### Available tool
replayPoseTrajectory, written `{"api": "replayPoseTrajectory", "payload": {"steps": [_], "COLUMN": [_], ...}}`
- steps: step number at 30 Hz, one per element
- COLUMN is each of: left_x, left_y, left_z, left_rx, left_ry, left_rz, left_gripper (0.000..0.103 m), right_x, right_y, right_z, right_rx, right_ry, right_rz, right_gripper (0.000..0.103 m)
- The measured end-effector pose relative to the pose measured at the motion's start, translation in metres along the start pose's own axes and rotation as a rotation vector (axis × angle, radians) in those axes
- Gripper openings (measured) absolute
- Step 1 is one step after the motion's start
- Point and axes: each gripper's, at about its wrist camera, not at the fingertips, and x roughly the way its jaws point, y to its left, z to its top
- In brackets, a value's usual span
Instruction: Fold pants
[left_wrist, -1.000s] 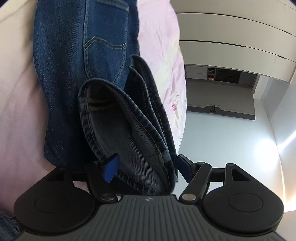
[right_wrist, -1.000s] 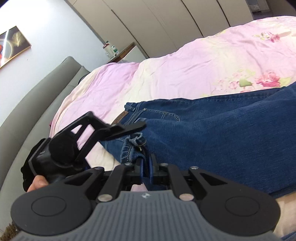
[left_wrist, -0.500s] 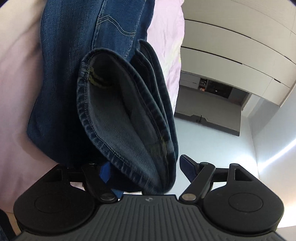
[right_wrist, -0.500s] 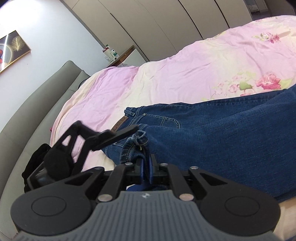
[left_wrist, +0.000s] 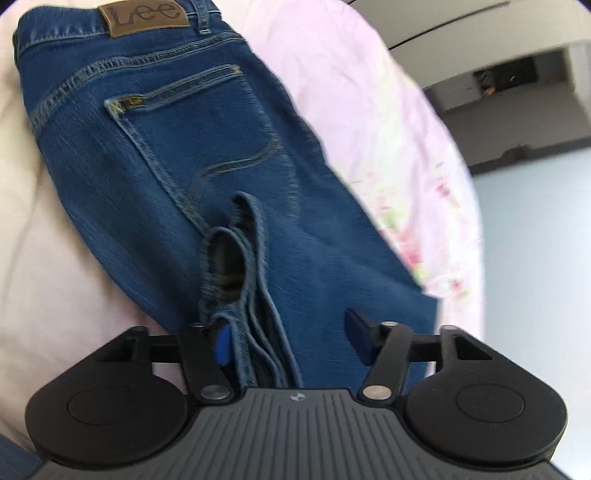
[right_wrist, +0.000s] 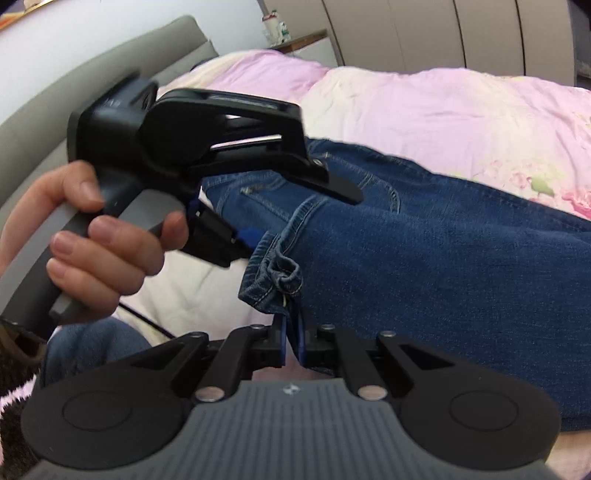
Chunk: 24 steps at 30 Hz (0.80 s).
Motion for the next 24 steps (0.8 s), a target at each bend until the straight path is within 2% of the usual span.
{"api": "replayPoseTrajectory", "payload": {"steps": [1, 2, 4, 7, 10, 11, 13, 15, 16, 20, 24], "left_x": [0.0, 0.002, 0.003, -0.009, -0.021, -0.033, -0.038, -0.051, -0.057, -0.079, -0.096], "left_y": [0.008, 0.009, 0.01, 0.004, -0.026, -0.031, -0.055, -0.076, -0.084, -0.111, -0.125], "left_z": [-0.007, -0.007, -0.011, -0.032, -0.04, -0.045, -0.047, -0.051, -0.051, -0.047, -0.033], "left_rx": [0.007, 0.014, 0.06, 0.204, 0.382, 0.44, 0.552, 0.645, 0.678, 0.797, 0.874], "left_ry": [0.001, -0.004, -0.03, -0.082, -0.13, -0.146, -0.174, -0.197, -0.207, -0.246, -0.246], "left_rz": [0.01, 0.024, 0.061, 0.08, 0.114, 0.129, 0.166, 0.198, 0.208, 0.244, 0.291], "left_gripper": [0.049, 0.029, 0.01, 0.009, 0.009, 0.009, 0.009, 0.009, 0.009, 0.009, 0.009], "right_x": [0.003, 0.006, 0.011, 0.018, 0.015, 0.012, 0.005, -0.002, -0.007, -0.029, -0.052], "right_y": [0.0, -0.001, -0.003, -0.004, -0.01, -0.012, -0.015, -0.018, -0.019, -0.025, -0.043], "right_z": [-0.002, -0.004, -0.006, -0.006, -0.005, -0.003, -0.001, 0.005, 0.008, 0.016, 0.017], "right_rx": [-0.001, -0.001, 0.007, 0.011, 0.042, 0.054, 0.062, 0.068, 0.07, 0.063, 0.059], "right_ry": [0.015, 0.025, 0.036, 0.055, 0.053, 0.047, 0.033, 0.023, 0.016, -0.021, -0.047], "right_rz": [0.0, -0.002, 0.004, 0.013, 0.035, 0.039, 0.034, 0.033, 0.028, 0.001, -0.072], "right_gripper": [0.001, 0.001, 0.001, 0.002, 0.01, 0.019, 0.022, 0.032, 0.038, 0.045, 0.048]}}
